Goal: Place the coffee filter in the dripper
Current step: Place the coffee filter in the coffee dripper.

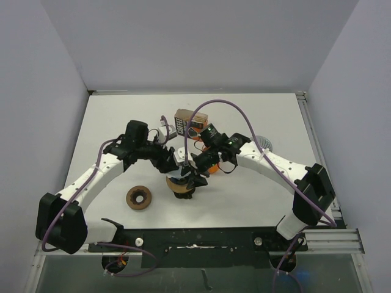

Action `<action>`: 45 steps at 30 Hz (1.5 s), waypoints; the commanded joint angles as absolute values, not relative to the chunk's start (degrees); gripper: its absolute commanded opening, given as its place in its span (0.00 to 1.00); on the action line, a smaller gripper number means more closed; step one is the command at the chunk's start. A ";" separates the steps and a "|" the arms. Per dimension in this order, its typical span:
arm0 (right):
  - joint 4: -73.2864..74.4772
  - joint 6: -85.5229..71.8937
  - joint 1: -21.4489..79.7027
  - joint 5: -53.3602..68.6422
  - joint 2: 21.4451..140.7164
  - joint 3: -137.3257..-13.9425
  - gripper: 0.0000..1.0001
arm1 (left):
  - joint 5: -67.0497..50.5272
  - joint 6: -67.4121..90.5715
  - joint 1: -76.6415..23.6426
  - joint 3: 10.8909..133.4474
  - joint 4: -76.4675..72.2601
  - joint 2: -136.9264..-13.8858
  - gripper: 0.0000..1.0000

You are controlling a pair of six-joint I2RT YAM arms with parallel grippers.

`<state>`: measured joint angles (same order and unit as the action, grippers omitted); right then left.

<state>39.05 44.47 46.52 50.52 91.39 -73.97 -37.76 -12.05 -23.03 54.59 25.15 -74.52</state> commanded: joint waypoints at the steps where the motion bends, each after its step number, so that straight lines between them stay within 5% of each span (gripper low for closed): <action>1: 36.86 44.56 47.08 50.46 91.00 -73.92 0.55 | -36.77 -12.42 -22.68 53.84 21.05 -73.60 0.64; 34: 35.00 43.73 47.15 50.64 91.69 -73.42 0.55 | -42.57 -12.58 -21.65 51.28 19.43 -72.05 0.66; 45: 38.33 43.47 44.98 53.06 88.61 -77.38 0.71 | -46.13 -14.65 -20.83 53.23 22.56 -70.06 0.67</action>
